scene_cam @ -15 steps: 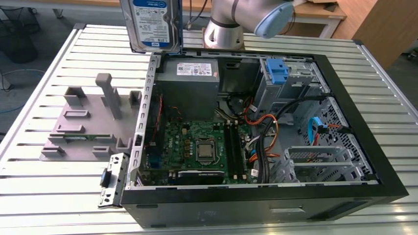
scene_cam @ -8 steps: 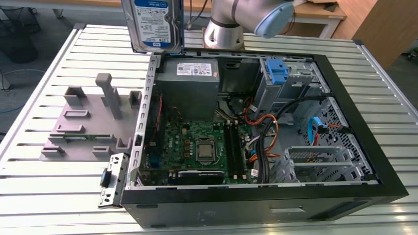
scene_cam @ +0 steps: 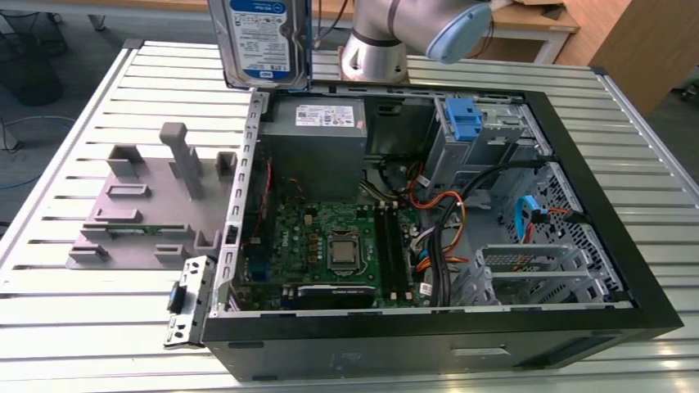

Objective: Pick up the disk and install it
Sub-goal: 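Pick up the disk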

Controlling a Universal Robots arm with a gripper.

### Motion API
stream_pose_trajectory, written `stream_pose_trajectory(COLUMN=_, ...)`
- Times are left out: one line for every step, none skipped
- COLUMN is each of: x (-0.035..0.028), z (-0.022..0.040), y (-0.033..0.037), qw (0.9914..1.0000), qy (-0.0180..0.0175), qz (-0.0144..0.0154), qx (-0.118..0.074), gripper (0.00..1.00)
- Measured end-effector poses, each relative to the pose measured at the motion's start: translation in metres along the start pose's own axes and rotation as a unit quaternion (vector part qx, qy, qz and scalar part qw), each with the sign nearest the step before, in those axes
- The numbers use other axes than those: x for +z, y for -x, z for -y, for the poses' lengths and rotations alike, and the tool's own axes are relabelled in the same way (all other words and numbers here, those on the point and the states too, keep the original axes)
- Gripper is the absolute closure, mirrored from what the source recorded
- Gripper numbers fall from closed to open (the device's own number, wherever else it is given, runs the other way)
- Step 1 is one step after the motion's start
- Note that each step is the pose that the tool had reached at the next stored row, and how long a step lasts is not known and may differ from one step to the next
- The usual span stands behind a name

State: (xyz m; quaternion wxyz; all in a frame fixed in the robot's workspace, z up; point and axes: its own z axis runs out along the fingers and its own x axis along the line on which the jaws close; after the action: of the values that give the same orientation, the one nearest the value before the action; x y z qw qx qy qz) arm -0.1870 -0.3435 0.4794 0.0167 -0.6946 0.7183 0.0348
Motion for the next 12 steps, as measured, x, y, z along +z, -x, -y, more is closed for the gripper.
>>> stream_pose_trajectory(x=0.0, z=0.0007, y=0.0, qw=1.0, qy=0.0, qz=0.0, qx=0.0, gripper=0.65)
stream_pose_trajectory(x=0.0, z=0.0015, y=0.0001, qw=1.0, qy=0.0, qz=0.0, qx=0.0, gripper=0.65)
stream_pose_trajectory(x=0.0, z=0.0023, y=0.0001, qw=1.0, qy=0.0, qz=0.0, qx=0.0, gripper=0.65)
stream_pose_trajectory(x=0.0, z=0.0033, y=0.0001, qw=1.0, qy=0.0, qz=0.0, qx=0.0, gripper=0.65)
stream_pose_trajectory(x=-0.0001, z=0.0045, y=0.0002, qw=1.0, qy=0.0, qz=0.0, qx=0.0, gripper=0.65)
stream_pose_trajectory(x=-0.0001, z=0.0058, y=0.0002, qw=1.0, qy=0.0, qz=0.0, qx=0.0, gripper=0.65)
stream_pose_trajectory(x=-0.0001, z=0.0072, y=0.0003, qw=1.0, qy=0.0, qz=0.0, qx=0.0, gripper=0.65)
stream_pose_trajectory(x=-0.0001, z=0.0084, y=0.0003, qw=1.0, qy=0.0, qz=0.0, qx=0.0, gripper=0.65)
stream_pose_trajectory(x=-0.0002, z=0.0098, y=0.0003, qw=1.0, qy=0.0, qz=0.0, qx=0.0, gripper=0.65)
stream_pose_trajectory(x=-0.0002, z=0.0114, y=0.0004, qw=1.0, qy=0.0, qz=0.0, qx=0.0, gripper=0.65)
stream_pose_trajectory(x=-0.0003, z=0.013, y=0.0005, qw=1.0, qy=0.0, qz=0.0, qx=0.0, gripper=0.65)
stream_pose_trajectory(x=-0.0003, z=0.0146, y=0.0005, qw=1.0, qy=0.0, qz=0.0, qx=0.0, gripper=0.65)
